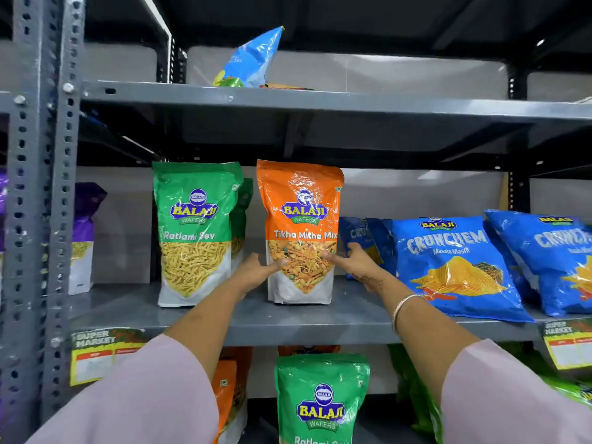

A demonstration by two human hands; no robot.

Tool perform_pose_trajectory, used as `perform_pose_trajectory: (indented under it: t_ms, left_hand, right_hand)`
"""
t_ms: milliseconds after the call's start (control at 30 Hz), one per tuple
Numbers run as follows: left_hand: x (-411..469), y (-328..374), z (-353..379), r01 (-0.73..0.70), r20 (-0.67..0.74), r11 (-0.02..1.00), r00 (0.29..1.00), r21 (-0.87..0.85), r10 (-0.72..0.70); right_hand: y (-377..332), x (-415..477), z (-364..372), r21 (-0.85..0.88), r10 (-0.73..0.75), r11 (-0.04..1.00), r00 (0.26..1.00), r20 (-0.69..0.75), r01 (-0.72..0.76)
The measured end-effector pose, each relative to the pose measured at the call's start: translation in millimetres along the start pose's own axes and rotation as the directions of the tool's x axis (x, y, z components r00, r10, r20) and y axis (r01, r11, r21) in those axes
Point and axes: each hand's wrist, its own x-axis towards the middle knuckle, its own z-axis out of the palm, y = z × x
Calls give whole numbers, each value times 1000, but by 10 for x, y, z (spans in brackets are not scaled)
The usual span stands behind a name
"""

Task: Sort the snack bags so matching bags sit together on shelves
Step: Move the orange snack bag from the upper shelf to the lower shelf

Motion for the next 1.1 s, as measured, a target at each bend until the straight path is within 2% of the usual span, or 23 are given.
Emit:
perform_pose_trajectory:
  t_ms: [100,200,367,833,1100]
  left_hand:
    - [30,28,102,9,90,992,996,-122,2]
    - [25,26,192,-60,76,987,995,-146,72]
    - [-33,29,191,-85,-39,971,996,-222,78]
    - [-616,368,-77,-233,-110,953,970,-194,215]
    - [-1176,431,202,-252,-121,942,966,-222,230]
  right_hand:
    - [50,85,26,68,-64,996,988,137,55]
    - [88,177,135,162,-114,983,973,201,82]
    - [122,209,209,254,-122,963,987,109,91]
    - [-309,-574,49,220,-187,954,979,-86,202]
    - [-311,-1285,-297,119,-209,966,965,-155,228]
